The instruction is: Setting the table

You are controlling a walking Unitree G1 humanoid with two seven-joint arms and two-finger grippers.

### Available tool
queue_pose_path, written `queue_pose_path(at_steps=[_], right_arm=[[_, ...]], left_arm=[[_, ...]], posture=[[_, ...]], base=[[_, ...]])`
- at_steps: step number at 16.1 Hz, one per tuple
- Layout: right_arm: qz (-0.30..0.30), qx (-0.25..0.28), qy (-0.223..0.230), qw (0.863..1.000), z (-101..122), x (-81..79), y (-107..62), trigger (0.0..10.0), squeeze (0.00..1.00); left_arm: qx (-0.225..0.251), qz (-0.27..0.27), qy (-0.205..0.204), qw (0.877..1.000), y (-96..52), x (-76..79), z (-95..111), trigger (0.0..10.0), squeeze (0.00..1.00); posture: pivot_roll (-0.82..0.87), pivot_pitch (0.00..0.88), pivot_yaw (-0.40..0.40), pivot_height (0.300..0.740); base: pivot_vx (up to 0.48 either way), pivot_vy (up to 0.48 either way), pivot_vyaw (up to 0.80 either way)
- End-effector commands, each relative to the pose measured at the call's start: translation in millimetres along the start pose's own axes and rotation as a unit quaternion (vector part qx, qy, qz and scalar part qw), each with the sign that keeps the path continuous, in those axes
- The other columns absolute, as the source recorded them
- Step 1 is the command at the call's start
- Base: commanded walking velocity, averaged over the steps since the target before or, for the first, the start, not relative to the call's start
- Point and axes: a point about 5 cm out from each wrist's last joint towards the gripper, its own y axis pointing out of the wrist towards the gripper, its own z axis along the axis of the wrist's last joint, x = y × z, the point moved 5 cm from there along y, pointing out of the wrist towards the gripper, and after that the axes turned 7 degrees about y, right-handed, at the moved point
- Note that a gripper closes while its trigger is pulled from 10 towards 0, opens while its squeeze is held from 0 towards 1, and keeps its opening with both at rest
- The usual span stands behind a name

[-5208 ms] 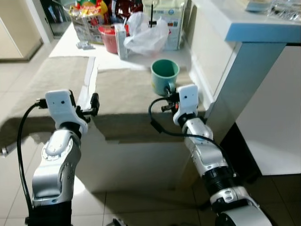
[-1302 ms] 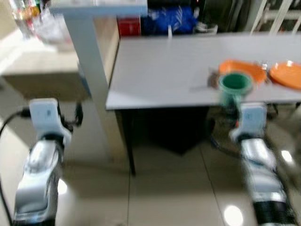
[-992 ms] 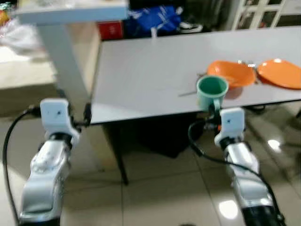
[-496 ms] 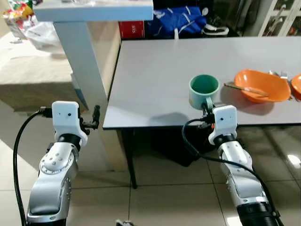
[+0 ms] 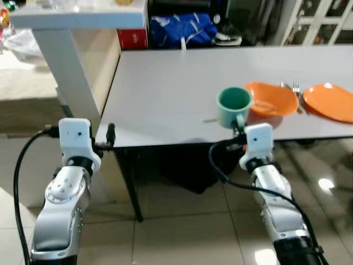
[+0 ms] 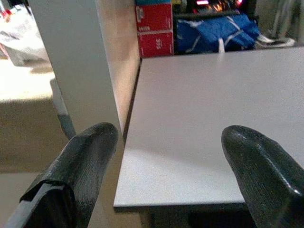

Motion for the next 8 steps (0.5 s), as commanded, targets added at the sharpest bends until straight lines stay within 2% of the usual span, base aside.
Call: queue_pose_path(at_steps=[1,4,8], right_arm=[[-0.01,0.01,-0.009,1.0,6.7,8.9,1.1,10.0,0.0],[-0.008,0.008,-0.007,1.0,5.4,7.7,-0.2,10.0,0.0],[-0.008,0.007,-0.006,1.0,4.8,7.9,-0.1,10.0,0.0]], left_arm=[[-0.003,-0.001,0.007,1.0,2.3,2.5,-0.3,10.0,0.0],[-0.003,-0.009,0.019,1.0,3.5,6.5,-0.6,10.0,0.0],[-0.002,-0.011,0.021,1.0,3.7,7.5,-0.2,10.0,0.0]], posture=[[-0.07,0.019,0.047,0.74],[-0.07,0.02,0.047,0.74],[-0.07,0.02,0.048,0.74]], base=[[0.458,0.0,0.0],[0.443,0.0,0.0],[0.39,-0.274,0.0]])
